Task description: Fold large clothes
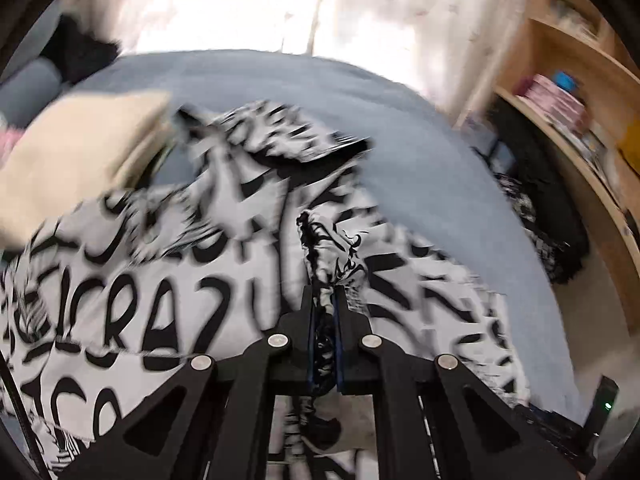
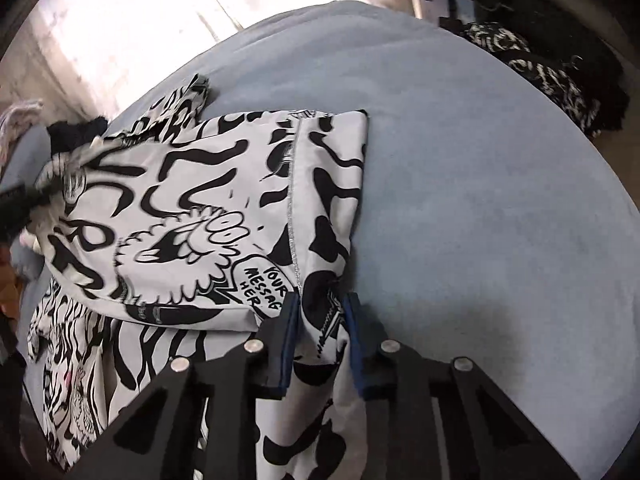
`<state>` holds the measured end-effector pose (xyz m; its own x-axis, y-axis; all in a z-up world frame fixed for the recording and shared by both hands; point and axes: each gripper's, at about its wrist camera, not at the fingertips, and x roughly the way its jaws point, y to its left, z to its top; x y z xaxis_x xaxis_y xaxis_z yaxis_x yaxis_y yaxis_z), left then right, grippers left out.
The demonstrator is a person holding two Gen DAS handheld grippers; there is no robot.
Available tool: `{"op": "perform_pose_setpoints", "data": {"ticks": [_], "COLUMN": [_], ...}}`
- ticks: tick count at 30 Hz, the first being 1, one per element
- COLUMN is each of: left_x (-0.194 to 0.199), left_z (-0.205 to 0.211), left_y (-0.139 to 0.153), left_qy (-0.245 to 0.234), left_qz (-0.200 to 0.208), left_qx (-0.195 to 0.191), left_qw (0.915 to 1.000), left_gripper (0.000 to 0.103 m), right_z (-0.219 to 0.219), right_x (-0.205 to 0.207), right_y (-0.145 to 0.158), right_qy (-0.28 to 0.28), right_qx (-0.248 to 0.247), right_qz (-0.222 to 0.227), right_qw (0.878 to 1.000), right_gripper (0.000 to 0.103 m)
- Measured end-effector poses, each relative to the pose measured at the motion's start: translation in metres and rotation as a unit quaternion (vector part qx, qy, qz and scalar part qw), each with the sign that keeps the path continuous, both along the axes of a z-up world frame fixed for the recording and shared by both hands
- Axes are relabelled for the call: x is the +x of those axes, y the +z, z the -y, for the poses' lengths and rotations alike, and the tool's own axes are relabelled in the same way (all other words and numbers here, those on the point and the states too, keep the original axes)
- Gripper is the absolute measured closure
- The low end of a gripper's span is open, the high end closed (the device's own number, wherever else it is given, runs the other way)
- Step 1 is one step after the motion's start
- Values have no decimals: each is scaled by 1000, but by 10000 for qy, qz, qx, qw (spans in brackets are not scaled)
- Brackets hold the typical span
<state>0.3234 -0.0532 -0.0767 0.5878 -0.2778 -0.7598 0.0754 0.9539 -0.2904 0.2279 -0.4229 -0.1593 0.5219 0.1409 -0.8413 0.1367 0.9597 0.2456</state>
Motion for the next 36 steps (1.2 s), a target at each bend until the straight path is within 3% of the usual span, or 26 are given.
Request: {"op": "perform_pose_setpoints", "data": {"ticks": [3,6,9,10,13,14,18,19,20,21,23,24,25,26,28,30,33,35,36], "left_x": [-1,-4,-6,-5,5,8,21,26,28,30,36,38,39,40,44,50,59,56,53], "left_z": [-21,-35,-45,-46,-48,-47,-31,-26,-23,-19,-19,-19,-19,-19,-20,-21,-14,-11,-10], "left_y": [-45,-95,-106,-104,-99,-96,-102,-104,-105,-105,-104,-100,-93,-86,-72,-69,-99,-109,-106], "left_qy": [185,292,264,252,49,27,-283,-311,-295,-255,-239,-204,-178,-163,-107,-38,-68,-153,-152], "left_qz": [-446,-910,-1000,-1022,-1051,-993,-1103,-1141,-1091,-1074,-1131,-1055,-909,-744,-394,-158,-484,-404,-357], "left_qx": [75,228,122,74,-75,-36,81,169,397,591,667,663,744,798,785,782,1050,1250,1316], "left_qw": [9988,9952,9946,9944,9944,9950,9935,9928,9928,9921,9911,9920,9929,9939,9961,9968,9933,9912,9905], "left_gripper": [98,95,85,78,34,32,33,38,60,74,78,78,79,81,86,89,87,84,82], "right_z": [-5,-7,-5,-3,13,17,40,43,48,53,55,52,47,39,31,27,25,25,25], "right_x": [0,3,7,9,23,33,90,101,112,126,141,148,153,159,156,152,158,158,157], "right_y": [-11,-15,-2,4,19,20,1,-4,-11,-19,-25,-28,-26,-24,-9,-6,-31,-26,-21], "right_qy": [-16,130,264,292,222,110,-376,-441,-526,-614,-624,-563,-495,-320,-320,-362,-306,-371,-432], "right_qx": [-32,-149,-42,47,539,638,1038,1141,1216,1326,1442,1439,1268,979,459,239,102,55,50], "right_qz": [-82,-267,-237,-166,51,82,-209,-285,-352,-383,-369,-382,-376,-440,-136,107,-289,-314,-347], "right_qw": [10000,9994,9994,9994,9983,9979,9937,9921,9906,9885,9869,9872,9900,9937,9983,9990,9991,9988,9985], "right_gripper": [81,74,64,58,40,38,38,38,38,38,38,44,90,99,101,101,101,100,94]}}
